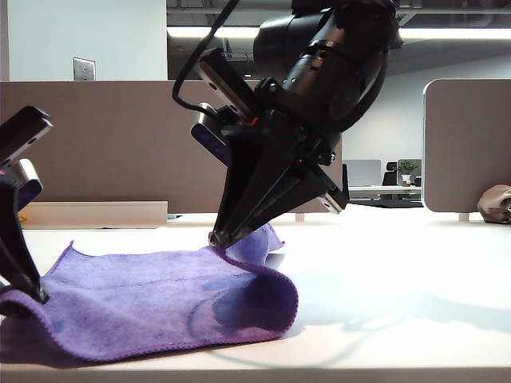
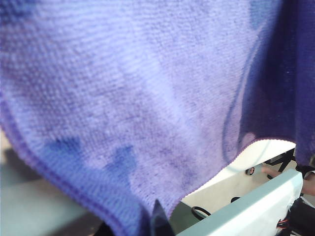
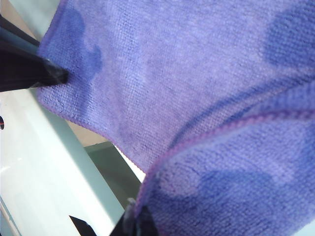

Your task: Fold the bottom of the cloth upward, then fold it vertically to form a square shape.

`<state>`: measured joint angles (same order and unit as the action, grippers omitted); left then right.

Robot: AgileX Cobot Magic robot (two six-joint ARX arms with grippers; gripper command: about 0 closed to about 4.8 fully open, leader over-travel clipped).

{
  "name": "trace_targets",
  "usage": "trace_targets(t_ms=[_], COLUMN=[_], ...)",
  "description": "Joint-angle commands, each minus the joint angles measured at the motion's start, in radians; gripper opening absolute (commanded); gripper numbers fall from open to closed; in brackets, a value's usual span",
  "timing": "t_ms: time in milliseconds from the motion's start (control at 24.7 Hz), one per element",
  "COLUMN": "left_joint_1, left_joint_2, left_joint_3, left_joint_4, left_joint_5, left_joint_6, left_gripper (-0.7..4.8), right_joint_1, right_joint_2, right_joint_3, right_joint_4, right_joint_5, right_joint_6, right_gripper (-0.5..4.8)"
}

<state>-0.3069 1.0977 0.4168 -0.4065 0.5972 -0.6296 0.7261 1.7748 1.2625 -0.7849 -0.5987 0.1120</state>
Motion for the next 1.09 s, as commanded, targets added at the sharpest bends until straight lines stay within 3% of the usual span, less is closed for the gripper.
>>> trace_targets(t_ms=[41,324,527,811,932,1094], left_joint_1=[0.000,0.000,0.001,0.004,0.053,0.175], left_joint_2=[-0.002,-0.004,-0.017,-0.027,-0.028,-0.028], left_joint_3=[0.001,0.016,0.091,0.156,0.156,0.156], left_joint_4=[0.004,0.005,0.003,0.012,0.045,0.138], left_joint_5=[-0.003,0.003,0.009,-0.035,-0.041,0.013], left_joint_6=[0.022,0.042,0.042,0.026,-0.006,-0.063], left_gripper=[0.40,-0.06,-0.06,-0.06,-0.06,-0.06], right_joint_1=[0.002,0.002,-0.014,-0.146,-0.215,-0.227], right_joint_2=[-0.004,-0.010,-0.014,-0.071,-0.092,-0.092], right_joint_3=[0.001,0.001,0.001,0.002,0.002,0.002], right_joint_4=[-0.001,0.006,0.036,0.113,0.148,0.224], right_joint_5=[-0.007,-0.006,-0.001,0.013,-0.016,-0.029], right_joint_6=[0.000,0.000,0.000,0.106,0.129,0.160], right_gripper=[-0.01,-0.01,-0.01,-0.01,-0.01,-0.01])
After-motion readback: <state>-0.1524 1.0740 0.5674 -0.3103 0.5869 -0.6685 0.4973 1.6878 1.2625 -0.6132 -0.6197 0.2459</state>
